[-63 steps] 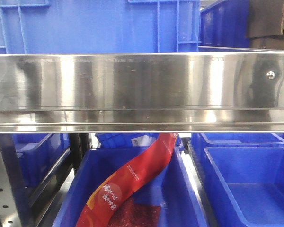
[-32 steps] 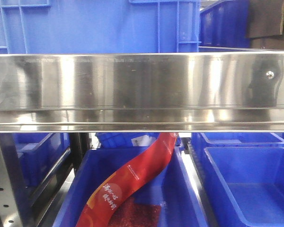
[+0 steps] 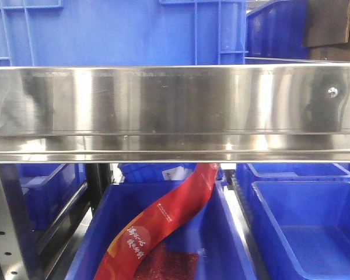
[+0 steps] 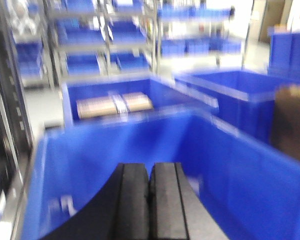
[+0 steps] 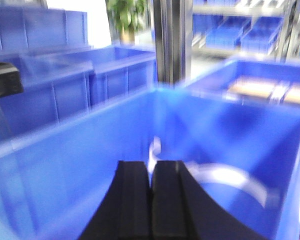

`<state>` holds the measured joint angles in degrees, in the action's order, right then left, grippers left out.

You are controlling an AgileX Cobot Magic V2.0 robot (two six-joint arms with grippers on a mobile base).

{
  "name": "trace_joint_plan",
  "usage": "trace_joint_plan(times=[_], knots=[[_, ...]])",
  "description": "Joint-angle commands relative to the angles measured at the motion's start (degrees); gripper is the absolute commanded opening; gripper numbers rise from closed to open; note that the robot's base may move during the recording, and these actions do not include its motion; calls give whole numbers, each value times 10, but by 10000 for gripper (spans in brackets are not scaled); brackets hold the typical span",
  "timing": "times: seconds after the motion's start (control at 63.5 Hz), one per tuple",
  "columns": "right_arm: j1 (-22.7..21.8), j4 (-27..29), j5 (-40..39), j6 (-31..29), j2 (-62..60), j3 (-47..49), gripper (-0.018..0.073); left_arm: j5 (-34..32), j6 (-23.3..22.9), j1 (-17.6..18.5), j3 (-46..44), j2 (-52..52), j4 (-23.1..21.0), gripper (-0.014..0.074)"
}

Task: Grab PVC pipe and place in blue bin
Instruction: 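Lower the pipe into the blue bin and open both grippers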

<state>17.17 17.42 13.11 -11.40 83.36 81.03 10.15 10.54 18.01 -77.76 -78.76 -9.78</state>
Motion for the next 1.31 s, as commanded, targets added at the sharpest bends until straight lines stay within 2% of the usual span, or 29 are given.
trace_joint_plan(times=[0.0,0.079,0.205,0.41,0.488,0.551,0.693,0.819,1.292], knots=[[-5,8,21,0,-19,3,-167,30,-2,-1,-3,26,-5,-111],[-5,20,26,0,-48,-7,-167,31,-2,-1,12,63,-9,-111],[-5,20,-8,0,-98,-49,-167,6,-2,-1,62,130,-44,-111],[-5,20,-117,0,-181,-218,-167,-63,-2,-1,240,264,-56,-111],[-5,20,-159,0,-221,-294,-167,-88,-2,-1,318,320,-75,-111],[-5,20,-163,0,-252,-335,-167,-94,-2,-1,371,358,-77,-111],[-5,20,-107,0,-319,-379,-167,-95,-2,-1,442,431,-77,-111],[-5,20,-55,0,-367,-379,-167,-95,-2,-1,471,476,-77,-111],[-5,20,-59,0,-394,-379,-167,-101,-2,-1,472,496,-77,-111]])
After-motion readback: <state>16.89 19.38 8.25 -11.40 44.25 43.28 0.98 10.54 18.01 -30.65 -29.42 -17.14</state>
